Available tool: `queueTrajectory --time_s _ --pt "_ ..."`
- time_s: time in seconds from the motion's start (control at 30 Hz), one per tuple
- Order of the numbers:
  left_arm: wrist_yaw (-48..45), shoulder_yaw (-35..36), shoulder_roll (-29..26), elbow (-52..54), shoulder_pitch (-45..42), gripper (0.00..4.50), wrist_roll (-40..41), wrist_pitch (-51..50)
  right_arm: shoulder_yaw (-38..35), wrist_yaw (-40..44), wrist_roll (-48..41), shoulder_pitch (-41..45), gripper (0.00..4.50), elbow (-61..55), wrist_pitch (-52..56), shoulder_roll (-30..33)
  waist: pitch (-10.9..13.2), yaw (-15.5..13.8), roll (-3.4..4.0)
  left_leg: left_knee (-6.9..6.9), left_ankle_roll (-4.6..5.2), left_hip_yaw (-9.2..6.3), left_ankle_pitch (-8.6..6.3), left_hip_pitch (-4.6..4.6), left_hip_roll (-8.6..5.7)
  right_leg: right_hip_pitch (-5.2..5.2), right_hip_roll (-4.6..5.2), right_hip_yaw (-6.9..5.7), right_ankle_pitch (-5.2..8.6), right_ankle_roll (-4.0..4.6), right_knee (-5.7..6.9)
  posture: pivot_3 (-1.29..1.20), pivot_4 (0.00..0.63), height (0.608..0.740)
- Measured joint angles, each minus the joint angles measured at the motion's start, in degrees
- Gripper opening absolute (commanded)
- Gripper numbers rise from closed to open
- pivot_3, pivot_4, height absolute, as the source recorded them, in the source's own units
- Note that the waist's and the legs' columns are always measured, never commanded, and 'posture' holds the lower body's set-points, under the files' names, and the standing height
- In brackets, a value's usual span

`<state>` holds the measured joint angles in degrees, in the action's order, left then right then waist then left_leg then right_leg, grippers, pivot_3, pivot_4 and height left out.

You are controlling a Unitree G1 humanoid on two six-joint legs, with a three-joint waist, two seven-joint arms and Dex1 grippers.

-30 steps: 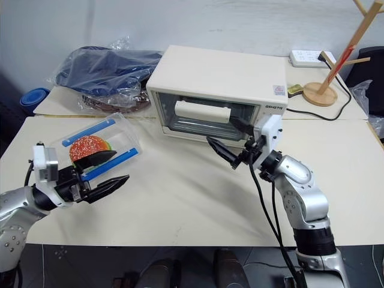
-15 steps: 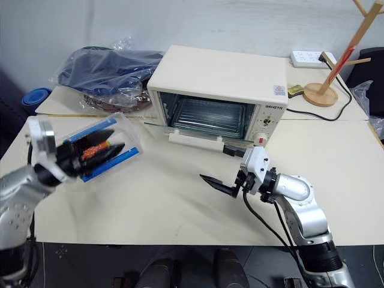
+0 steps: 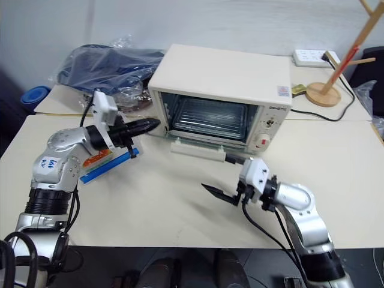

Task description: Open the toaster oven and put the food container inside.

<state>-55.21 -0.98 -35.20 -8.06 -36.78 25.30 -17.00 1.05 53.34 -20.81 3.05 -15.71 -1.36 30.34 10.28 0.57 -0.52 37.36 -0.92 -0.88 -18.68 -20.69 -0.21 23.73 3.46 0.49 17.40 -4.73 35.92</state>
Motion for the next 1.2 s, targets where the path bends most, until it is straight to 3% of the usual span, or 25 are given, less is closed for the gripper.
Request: queueTrajectory --time_s 0.17,0.3,0.53,0.67,0.87,0.97,1.07,1.2 --pt "-0.88 -3.61 -1.02 1.68 4.81 0.03 -5.72 1.47 -8.14 1.86 -2.22 -16.04 4.50 -1.31 -3.51 2.14 0.00 -0.91 0.00 0.53 0.41 0.01 -0.22 -0.21 -0.05 -0.06 0.06 0.04 -0.08 -0.19 0.00 0.00 0.150 0.740" --pt "2.77 -5.61 0.77 5.97 8.41 0.03 -9.10 -0.06 -14.73 2.68 -5.08 -20.38 4.50 -1.44 -6.37 2.41 0.01 -0.45 -0.02 0.66 0.73 0.05 -0.39 0.27 -0.07 -0.50 0.11 0.16 -0.13 -0.27 -0.02 0.00 0.150 0.740" --pt "10.21 -6.80 4.28 8.75 11.63 0.03 -13.50 -1.85 -16.93 -0.29 -10.06 -12.48 4.50 0.17 -4.39 0.70 0.01 -0.40 -0.01 0.60 0.63 0.02 -0.37 0.37 -0.01 -0.48 0.06 0.16 -0.11 -0.22 0.09 0.00 0.150 0.740" --pt "12.97 -4.41 5.61 13.06 15.61 0.83 -12.56 -3.78 -14.48 0.92 -15.20 -6.17 4.50 -1.13 -0.17 0.70 0.00 -0.45 0.00 0.59 0.60 -0.01 -0.37 0.29 0.00 -0.41 0.08 0.15 -0.11 -0.22 0.05 0.00 0.150 0.740" --pt "15.92 12.87 6.36 30.29 27.64 2.66 2.46 -11.02 -9.45 5.12 -16.51 0.69 4.50 -1.74 1.27 0.16 0.01 -0.37 -0.01 0.61 0.56 -0.07 -0.37 0.02 0.06 -0.17 0.10 0.11 -0.10 -0.21 0.01 0.00 0.150 0.740" --pt "17.43 29.05 3.75 37.98 39.16 3.49 10.92 -15.49 -7.36 8.49 -16.03 3.95 4.50 -0.31 -0.64 -0.69 -0.01 0.38 0.02 0.57 0.56 -0.05 -0.41 0.10 0.09 -0.22 0.10 0.12 -0.06 -0.14 0.01 0.00 0.150 0.740" --pt "24.23 45.69 3.19 38.31 46.38 4.46 17.69 -22.31 -6.36 11.81 -14.98 5.27 4.50 3.21 -2.84 -1.16 0.01 0.15 -0.04 0.59 0.58 -0.16 -0.41 0.12 0.07 -0.31 0.15 -0.01 -0.04 -0.10 0.02 0.00 0.150 0.740" --pt "28.92 57.64 -1.14 33.01 50.79 4.48 22.41 -29.59 -4.91 15.43 -14.45 7.05 4.50 5.69 -5.35 -2.48 0.01 -0.45 -0.05 0.59 0.61 -0.15 -0.42 0.23 0.02 -0.39 0.19 0.00 -0.02 -0.07 0.03 0.00 0.150 0.740"
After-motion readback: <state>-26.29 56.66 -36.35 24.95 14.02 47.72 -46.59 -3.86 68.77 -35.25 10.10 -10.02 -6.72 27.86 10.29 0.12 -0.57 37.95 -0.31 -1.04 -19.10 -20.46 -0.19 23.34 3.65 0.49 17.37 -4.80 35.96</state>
